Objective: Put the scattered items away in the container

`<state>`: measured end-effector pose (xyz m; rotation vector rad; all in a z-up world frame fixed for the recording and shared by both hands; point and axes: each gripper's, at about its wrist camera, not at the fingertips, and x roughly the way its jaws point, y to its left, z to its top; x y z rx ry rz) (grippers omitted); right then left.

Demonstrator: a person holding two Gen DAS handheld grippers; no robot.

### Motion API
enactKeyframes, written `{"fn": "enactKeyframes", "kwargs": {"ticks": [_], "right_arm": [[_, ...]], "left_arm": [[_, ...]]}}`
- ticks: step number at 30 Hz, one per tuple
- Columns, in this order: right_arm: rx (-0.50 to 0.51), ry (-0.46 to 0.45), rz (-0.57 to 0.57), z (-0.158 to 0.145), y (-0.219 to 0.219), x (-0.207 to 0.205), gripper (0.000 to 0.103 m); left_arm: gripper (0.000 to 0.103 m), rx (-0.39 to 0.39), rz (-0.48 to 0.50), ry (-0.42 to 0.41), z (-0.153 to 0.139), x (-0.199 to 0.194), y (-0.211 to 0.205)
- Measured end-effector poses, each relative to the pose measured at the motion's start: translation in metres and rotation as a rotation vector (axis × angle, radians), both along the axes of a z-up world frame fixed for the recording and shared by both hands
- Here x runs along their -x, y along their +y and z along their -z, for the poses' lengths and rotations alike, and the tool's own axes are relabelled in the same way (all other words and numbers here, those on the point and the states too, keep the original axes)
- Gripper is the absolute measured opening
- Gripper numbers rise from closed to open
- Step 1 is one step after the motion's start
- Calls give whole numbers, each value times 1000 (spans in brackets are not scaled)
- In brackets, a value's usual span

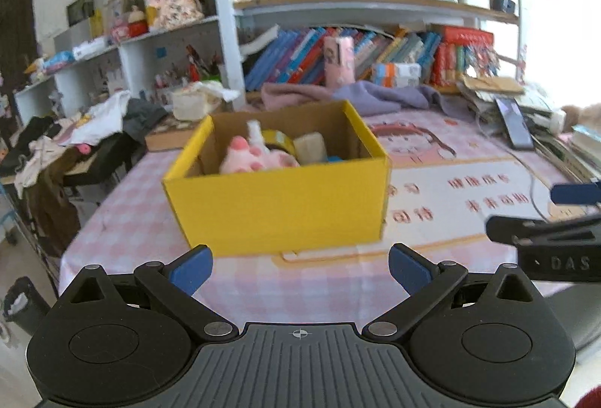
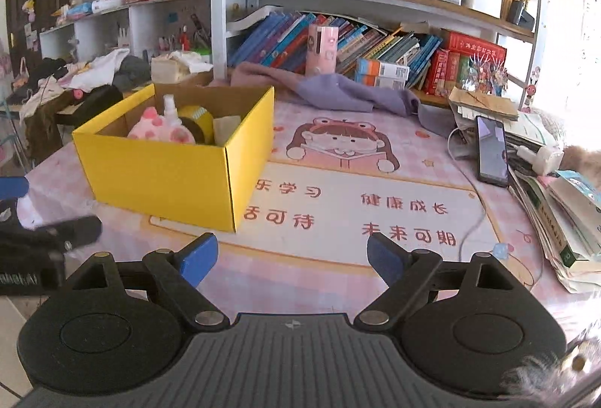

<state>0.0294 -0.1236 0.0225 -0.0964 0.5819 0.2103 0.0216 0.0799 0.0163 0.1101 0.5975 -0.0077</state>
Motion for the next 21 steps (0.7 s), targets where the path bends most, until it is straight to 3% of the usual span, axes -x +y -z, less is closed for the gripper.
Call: {"fn": "enactKeyframes", "kwargs": {"ticks": [21], "right_arm": [[5,91,34,15,-22,18,99]], "left_arm": [[101,17,30,117,16,2,-27]]}}
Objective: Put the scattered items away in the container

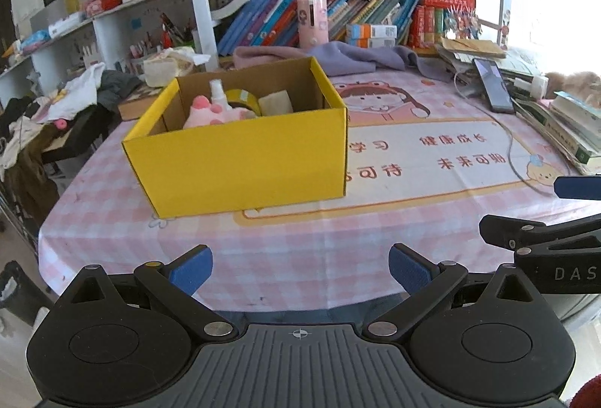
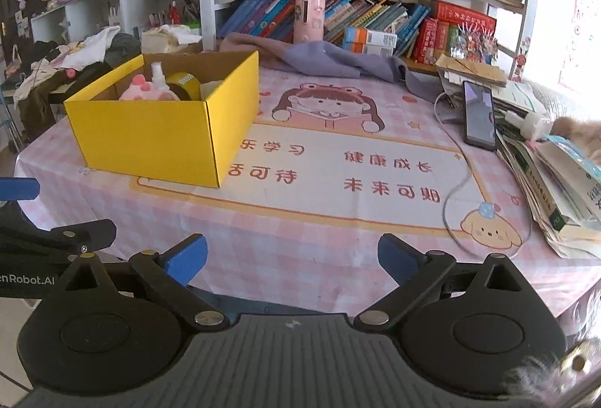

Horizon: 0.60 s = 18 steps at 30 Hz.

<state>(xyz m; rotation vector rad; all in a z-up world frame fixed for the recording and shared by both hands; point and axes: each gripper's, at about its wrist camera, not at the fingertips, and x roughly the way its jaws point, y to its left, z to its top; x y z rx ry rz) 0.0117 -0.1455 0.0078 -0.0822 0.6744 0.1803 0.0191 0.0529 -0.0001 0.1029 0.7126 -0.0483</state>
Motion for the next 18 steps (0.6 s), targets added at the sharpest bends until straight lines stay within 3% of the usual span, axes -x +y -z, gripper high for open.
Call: {"fn": "enactKeyframes", "kwargs": {"ticks": [18], "right_arm": [[-17,15,19,1,-9,-3,100]], "left_arm": [[102,-6,17,23,3,-4,-9]]}}
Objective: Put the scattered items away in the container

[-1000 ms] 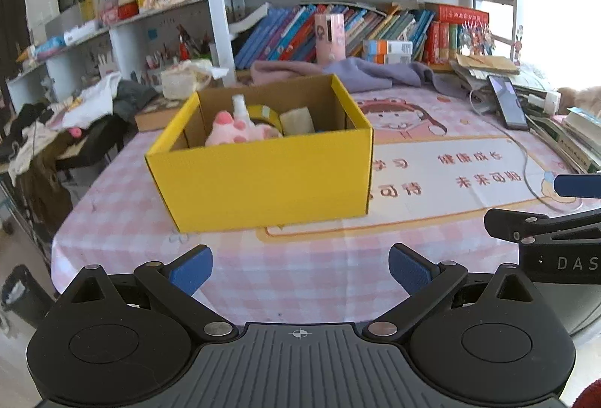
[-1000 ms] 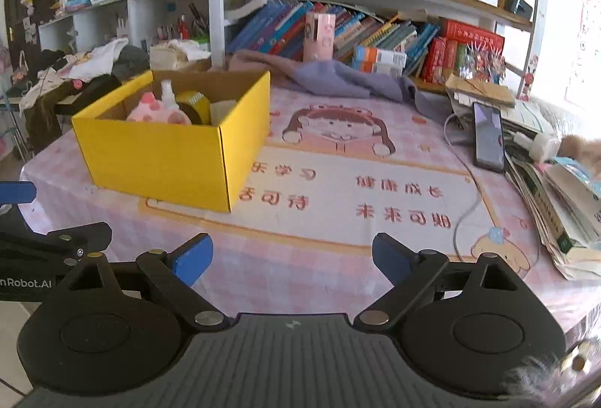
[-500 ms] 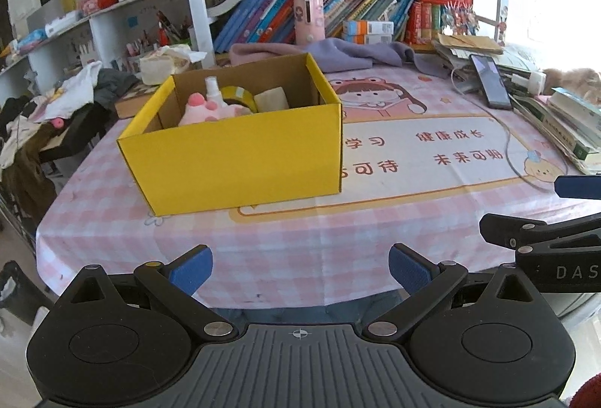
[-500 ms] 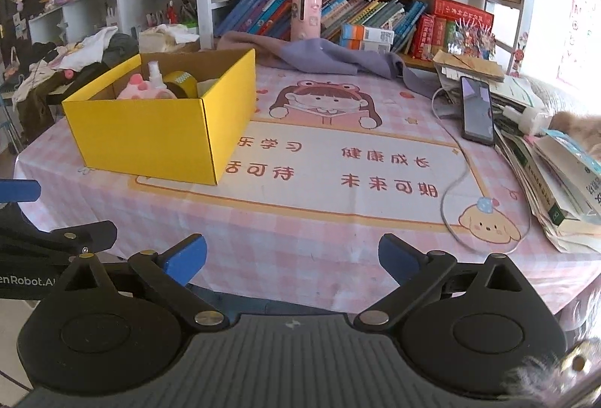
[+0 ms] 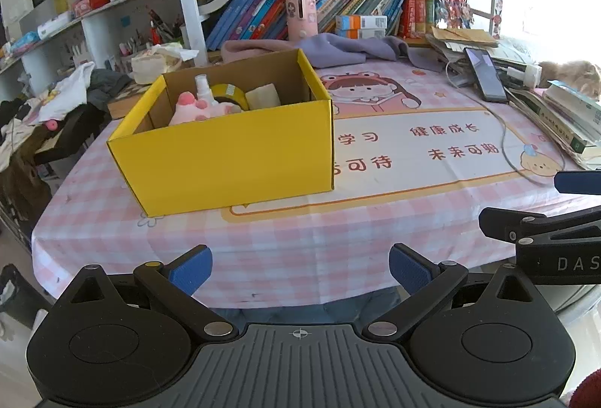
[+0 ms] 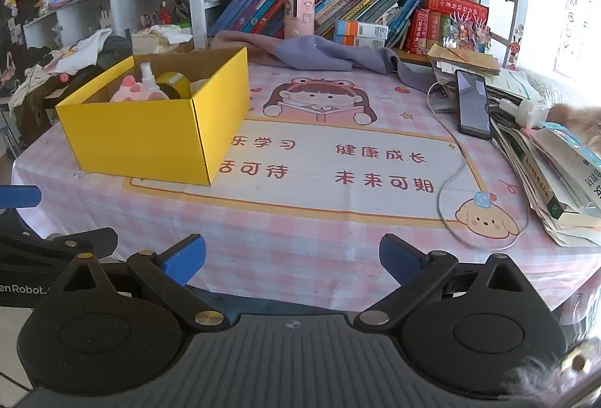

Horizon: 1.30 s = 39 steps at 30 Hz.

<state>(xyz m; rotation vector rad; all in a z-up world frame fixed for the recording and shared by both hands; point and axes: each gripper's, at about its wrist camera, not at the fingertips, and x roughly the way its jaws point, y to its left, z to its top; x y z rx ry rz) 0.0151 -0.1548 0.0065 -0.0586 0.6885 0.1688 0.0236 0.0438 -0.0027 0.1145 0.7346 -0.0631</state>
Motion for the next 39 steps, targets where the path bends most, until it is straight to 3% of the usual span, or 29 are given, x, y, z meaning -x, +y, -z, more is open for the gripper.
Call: {"fn": "enactKeyframes", "kwargs": {"ticks": [39], "right_arm": [[17,23,-11,6,13,-12,100]], "left_arm": [[102,7,-19,34,7,-8,9]]}}
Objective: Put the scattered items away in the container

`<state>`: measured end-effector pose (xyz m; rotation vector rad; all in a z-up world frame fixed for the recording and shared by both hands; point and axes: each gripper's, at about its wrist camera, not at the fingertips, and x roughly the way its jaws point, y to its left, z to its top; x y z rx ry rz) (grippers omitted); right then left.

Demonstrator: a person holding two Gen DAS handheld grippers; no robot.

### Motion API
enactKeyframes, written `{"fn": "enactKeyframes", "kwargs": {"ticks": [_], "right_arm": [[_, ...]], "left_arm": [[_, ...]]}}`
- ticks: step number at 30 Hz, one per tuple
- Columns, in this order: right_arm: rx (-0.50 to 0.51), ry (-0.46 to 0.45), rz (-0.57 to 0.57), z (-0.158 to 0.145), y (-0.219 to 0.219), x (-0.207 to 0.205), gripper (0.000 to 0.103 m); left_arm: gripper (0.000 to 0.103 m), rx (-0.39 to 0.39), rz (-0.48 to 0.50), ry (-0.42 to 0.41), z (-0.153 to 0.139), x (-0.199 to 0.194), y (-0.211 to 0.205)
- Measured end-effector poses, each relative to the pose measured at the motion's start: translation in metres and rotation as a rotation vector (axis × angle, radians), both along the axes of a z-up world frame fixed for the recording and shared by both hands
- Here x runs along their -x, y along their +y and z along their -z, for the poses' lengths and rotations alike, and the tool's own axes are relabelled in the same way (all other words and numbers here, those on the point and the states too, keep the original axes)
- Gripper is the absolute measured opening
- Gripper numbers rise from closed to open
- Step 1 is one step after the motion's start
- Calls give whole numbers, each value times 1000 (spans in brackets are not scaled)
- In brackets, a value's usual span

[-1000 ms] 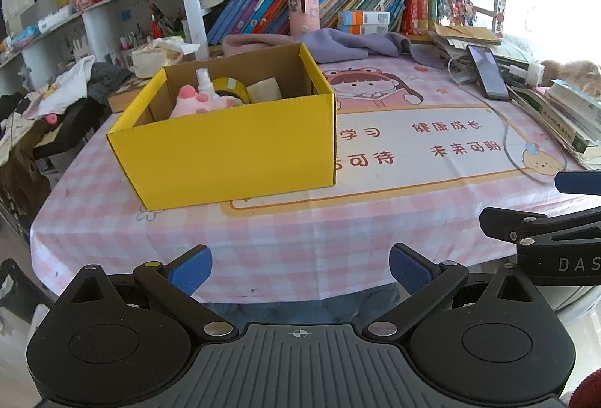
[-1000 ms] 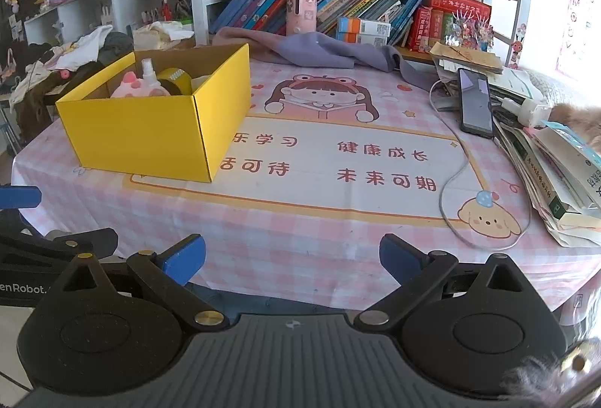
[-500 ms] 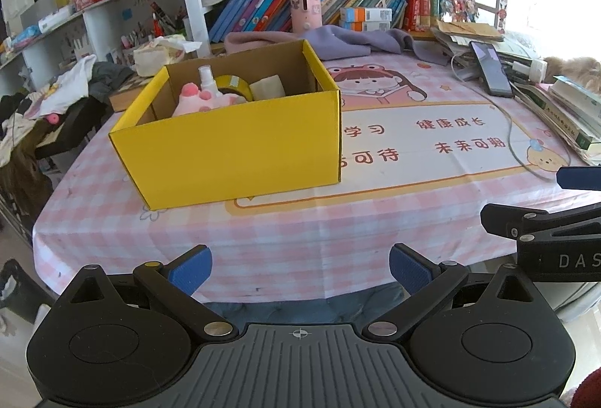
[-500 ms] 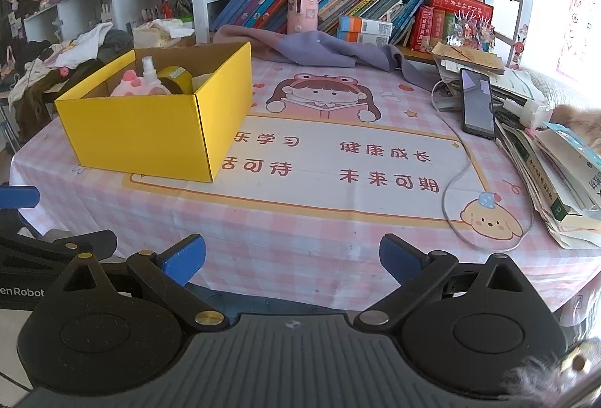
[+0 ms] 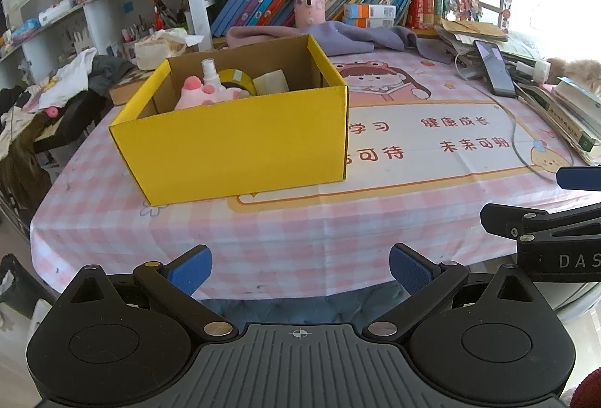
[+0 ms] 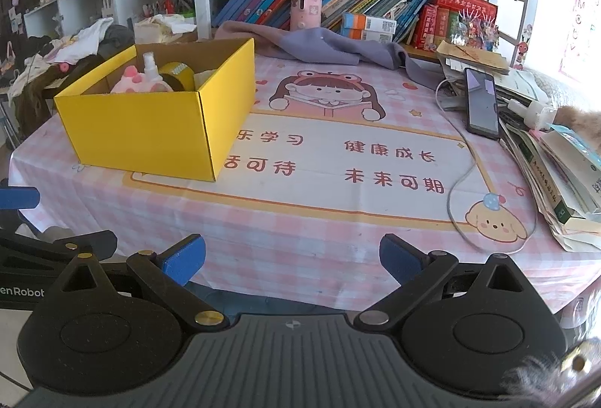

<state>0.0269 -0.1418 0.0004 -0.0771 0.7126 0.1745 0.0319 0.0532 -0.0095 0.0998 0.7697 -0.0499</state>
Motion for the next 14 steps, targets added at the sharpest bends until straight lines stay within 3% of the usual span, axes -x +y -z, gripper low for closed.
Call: {"fn": "enactKeyframes", "kwargs": {"ticks": [14], "right_arm": [[4,13,-1,3,4,-7,100]], "left_arm": [[102,5,-1,6,2,-4,2]]}}
